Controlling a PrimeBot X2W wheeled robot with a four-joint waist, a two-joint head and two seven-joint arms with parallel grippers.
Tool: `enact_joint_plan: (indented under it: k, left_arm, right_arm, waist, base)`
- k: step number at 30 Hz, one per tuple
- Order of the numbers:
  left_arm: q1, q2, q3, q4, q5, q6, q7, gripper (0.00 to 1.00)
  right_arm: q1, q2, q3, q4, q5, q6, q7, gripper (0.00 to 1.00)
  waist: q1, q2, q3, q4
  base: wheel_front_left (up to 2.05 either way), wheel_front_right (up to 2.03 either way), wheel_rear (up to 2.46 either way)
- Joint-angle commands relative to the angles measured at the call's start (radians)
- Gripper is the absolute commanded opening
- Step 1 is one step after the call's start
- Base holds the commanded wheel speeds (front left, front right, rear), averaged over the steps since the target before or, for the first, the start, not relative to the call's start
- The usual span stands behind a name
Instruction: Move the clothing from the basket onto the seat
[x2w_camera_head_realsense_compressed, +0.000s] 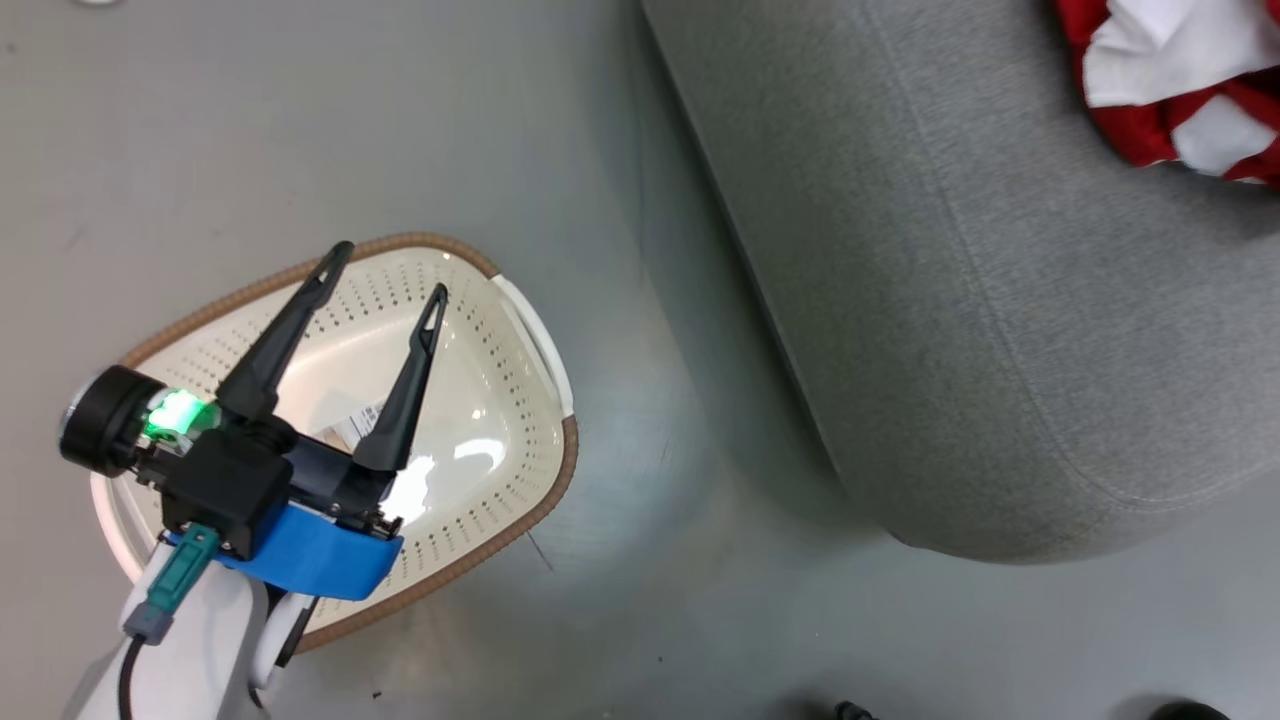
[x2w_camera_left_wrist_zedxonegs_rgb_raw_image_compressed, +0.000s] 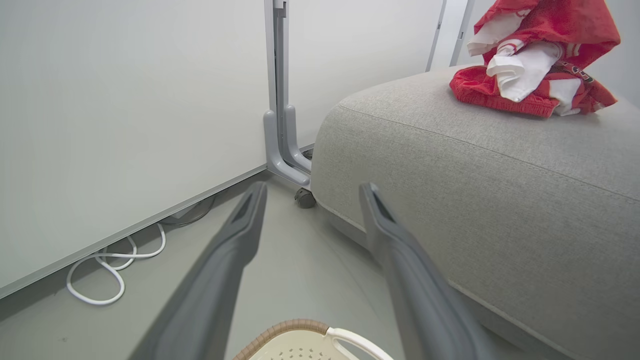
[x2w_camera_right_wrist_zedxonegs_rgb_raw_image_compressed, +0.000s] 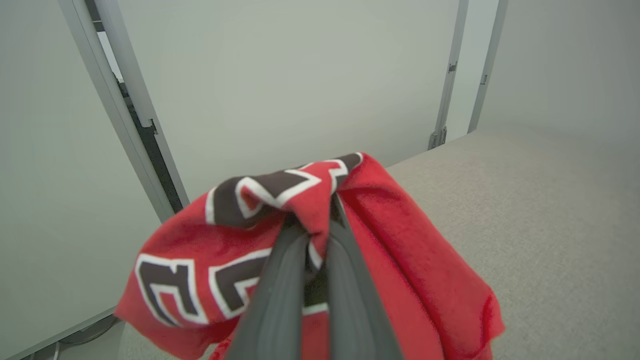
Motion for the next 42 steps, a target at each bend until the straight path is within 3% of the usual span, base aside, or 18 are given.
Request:
enact_joint_plan:
  k: [1,12,13,15,16,17,32,42]
  left_arm:
    - [-0.019,0.012,0.008,-0.019,-0.002,-0.001,0.002,1.0]
    - [0.006,0.017,0.008,-0.062,-0.016,0.008,-0.002,1.0]
    - [0.003,0.013,0.005,-0.059,-0.016,0.008,-0.003,1.0]
    - [-0.003,0.005,0.0,-0.051,-0.016,0.008,-0.005,1.0]
    - [-0.007,0.001,-0.004,-0.046,-0.017,0.008,-0.005,1.0]
    - [-0.01,-0.004,-0.008,-0.042,-0.019,0.008,-0.006,1.0]
    - [-0.008,-0.118,-0.033,0.049,-0.053,0.0,-0.01,1.0]
    - [0.048,-0.213,0.004,0.138,-0.064,-0.002,-0.01,1.0]
  right_arm:
    - [0.022,0.014,-0.01,0.032,-0.028,0.0,-0.026,0.0]
    - [0.016,0.059,-0.022,0.232,-0.137,0.0,-0.1,0.0]
    - [0.013,0.063,-0.021,0.241,-0.136,0.0,-0.101,0.27]
    - [0.015,0.071,-0.003,0.255,-0.138,0.0,-0.088,0.38]
    - [0.016,0.069,0.004,0.258,-0.136,0.0,-0.085,0.6]
    - [0.018,0.063,0.009,0.262,-0.135,0.0,-0.084,1.0]
    - [0.083,0.009,0.105,0.281,-0.144,0.0,-0.051,1.0]
    - [0.183,-0.009,0.196,0.22,-0.138,0.0,-0.06,1.0]
  waist:
    - [-0.0002,0.0,0.044,0.025]
    - [-0.0002,0.0,0.074,0.033]
    - [-0.0002,0.0,0.07,0.035]
    - [-0.0002,0.0,0.061,0.038]
    - [-0.0002,0.0,0.056,0.039]
    - [-0.0002,0.0,0.05,0.041]
    - [-0.0002,0.0,-0.108,0.102]
    - [-0.0002,0.0,-0.275,0.157]
  base:
    - [0.0,0.0,0.0]
    - [0.0,0.0,0.0]
    - [0.0,0.0,0.0]
    - [0.0,0.0,0.0]
    - [0.0,0.0,0.0]
    - [0.0,0.0,0.0]
    - [0.0,0.0,0.0]
    - [0.0,0.0,0.0]
